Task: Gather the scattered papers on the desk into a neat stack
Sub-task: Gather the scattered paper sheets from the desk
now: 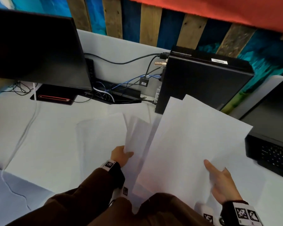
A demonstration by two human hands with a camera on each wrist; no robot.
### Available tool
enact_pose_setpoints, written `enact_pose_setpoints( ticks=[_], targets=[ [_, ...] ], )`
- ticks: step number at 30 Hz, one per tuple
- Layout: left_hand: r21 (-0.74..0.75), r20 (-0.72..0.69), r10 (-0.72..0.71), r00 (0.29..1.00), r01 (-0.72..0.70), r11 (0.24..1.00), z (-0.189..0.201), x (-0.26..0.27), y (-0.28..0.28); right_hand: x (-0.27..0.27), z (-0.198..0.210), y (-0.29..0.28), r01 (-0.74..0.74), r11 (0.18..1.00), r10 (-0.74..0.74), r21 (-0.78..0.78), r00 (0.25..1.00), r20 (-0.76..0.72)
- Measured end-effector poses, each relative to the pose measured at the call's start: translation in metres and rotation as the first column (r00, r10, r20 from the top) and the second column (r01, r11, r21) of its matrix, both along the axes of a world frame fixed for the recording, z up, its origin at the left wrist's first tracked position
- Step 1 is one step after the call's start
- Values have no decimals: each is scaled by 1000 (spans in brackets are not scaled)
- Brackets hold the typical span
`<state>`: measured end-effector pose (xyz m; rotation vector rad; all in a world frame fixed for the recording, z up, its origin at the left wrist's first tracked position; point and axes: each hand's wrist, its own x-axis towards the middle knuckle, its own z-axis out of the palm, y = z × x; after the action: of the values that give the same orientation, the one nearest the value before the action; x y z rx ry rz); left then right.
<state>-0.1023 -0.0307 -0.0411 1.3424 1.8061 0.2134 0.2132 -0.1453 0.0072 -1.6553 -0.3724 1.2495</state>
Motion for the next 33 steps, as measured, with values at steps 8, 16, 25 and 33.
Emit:
enact_pose_setpoints(
  ticks=[8,16,25,33],
  targets=[
    [8,712,3,703,-12,1000,68,-12,-11,-39,13,32,-153,986,153,68,988,5],
    [-248,835,238,496,-47,968,81,-37,-20,-81,23,55,-336,939,337,81,941,-12],
    [-113,678,396,619,-445,889,49,-122,-49,-167,1,109,-541,834,537,110,841,65],
    [-58,650,649,395,-826,561,45,-257,-114,-231,-64,120,-563,673,734,-480,433,522]
  ],
)
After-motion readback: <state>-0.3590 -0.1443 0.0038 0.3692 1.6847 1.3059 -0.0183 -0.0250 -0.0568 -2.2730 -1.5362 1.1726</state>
